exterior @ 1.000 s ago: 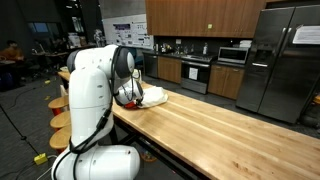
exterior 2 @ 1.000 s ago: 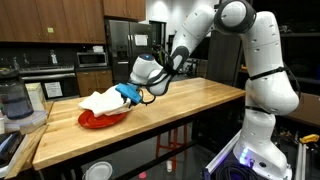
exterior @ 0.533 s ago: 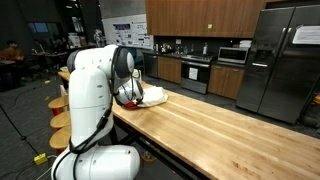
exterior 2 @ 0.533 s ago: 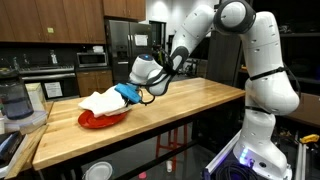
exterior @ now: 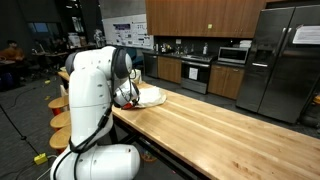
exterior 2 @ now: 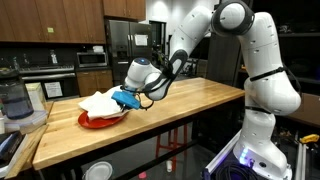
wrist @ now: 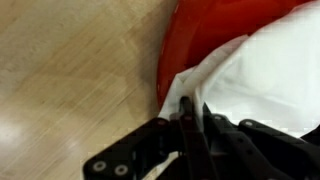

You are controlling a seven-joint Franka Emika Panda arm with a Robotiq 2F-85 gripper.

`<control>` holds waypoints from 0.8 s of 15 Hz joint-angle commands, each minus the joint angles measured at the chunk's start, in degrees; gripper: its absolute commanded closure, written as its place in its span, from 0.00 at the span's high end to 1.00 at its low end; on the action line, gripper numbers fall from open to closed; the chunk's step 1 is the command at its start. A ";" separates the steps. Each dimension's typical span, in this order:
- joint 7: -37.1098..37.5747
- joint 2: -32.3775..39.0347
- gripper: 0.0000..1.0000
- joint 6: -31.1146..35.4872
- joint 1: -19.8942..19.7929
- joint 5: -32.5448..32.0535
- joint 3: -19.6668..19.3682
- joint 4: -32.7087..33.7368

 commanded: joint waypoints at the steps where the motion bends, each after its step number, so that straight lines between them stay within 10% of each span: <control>1: -3.99 1.29 0.02 1.65 -0.37 -0.81 1.40 0.66; 8: 23.01 6.11 0.02 2.57 17.76 -25.22 -24.73 10.68; 12: 25.85 6.49 0.02 0.62 20.24 -26.14 -26.61 9.41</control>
